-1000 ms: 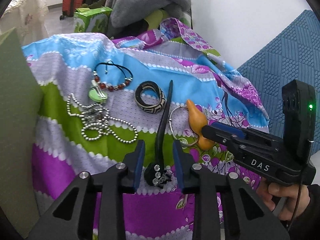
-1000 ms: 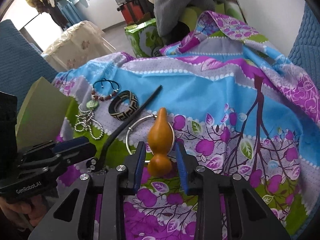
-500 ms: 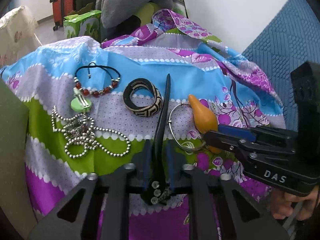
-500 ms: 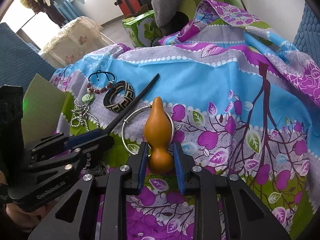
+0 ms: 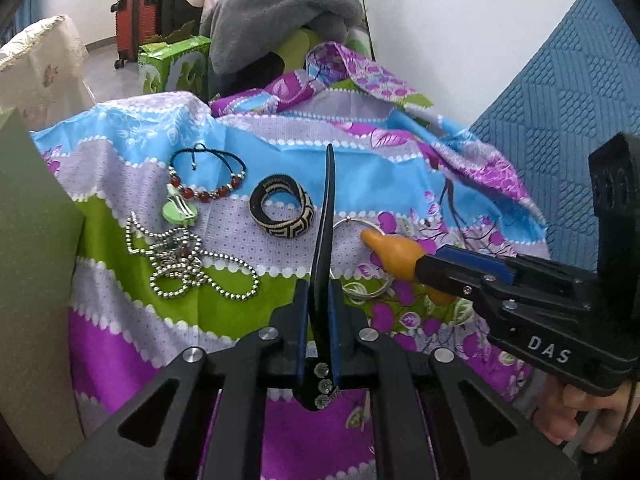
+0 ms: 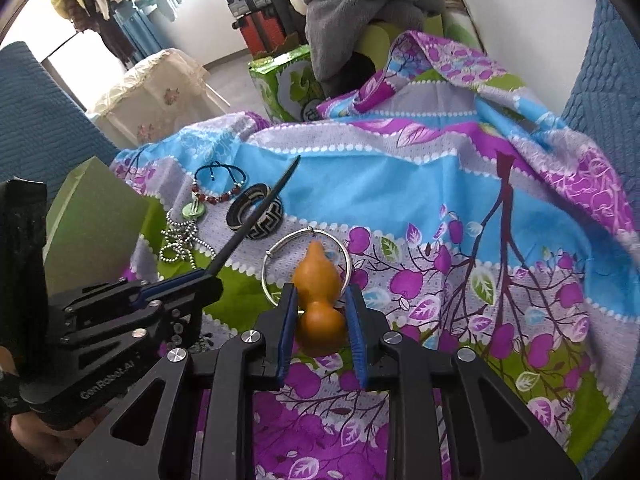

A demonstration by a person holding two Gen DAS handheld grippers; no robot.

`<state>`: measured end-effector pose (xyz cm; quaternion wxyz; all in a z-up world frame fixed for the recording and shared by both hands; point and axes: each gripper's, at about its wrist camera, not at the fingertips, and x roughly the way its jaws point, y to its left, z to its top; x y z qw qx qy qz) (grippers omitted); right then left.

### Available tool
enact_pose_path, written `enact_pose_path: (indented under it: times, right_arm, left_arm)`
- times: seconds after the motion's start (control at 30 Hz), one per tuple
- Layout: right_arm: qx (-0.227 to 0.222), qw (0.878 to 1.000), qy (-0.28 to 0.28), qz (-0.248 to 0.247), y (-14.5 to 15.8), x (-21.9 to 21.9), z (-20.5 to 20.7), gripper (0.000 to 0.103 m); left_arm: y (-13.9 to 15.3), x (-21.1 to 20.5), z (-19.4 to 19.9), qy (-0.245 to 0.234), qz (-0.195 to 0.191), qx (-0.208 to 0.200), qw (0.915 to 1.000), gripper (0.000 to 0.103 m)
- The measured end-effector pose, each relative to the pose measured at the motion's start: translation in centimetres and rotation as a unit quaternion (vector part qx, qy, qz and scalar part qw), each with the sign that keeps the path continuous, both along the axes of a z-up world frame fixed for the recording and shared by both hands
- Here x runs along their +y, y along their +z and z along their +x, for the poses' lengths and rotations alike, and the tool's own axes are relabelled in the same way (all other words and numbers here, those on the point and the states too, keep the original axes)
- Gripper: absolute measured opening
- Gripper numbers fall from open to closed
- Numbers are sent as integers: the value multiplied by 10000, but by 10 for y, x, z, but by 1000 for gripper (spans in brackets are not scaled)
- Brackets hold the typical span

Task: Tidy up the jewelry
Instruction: 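Grasp the orange gourd ornament with the right tool while the left tool grasps the black studded hairpin, then lift both held items into the white box and open both tools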

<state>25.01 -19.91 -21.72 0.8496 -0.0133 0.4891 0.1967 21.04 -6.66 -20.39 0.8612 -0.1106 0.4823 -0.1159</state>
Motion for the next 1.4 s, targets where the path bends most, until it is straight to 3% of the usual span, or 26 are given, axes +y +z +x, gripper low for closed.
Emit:
enact_pose_path:
  times: [0.43,0.5,0.8,1.03,1.1,1.17,1.4]
  right_arm:
    - [-385,9991,-169,-2,25,4,-41,19]
    - [-421,9989,-205,-43,27,4,-45,1]
    - [-188,9990,-397,-96,21,-5,-49,1]
    - [178,9990,-400,-66,7,-24,-69,7]
    - [253,9992,-311,-89,3,-23,-73,20]
    - [284,9992,-235,-153,-1,-22,-76,26]
    - [521,9969,50,-583,-22,-13,-76,27]
  left_arm:
    - [41,18,-32,171,-168,-349,9991,9]
    - [46,22,-36,220,-230,-362,9988,9]
    - [63,33,-56,324,-132,-481,9982,9]
    - [59,46,-70,419,-186,-436,9980,9]
    - [57,48,-72,426,-204,-406,9981,9]
    - [54,47,-72,413,-203,-379,9982,9]
    - [54,43,-72,375,-183,-368,9984,9]
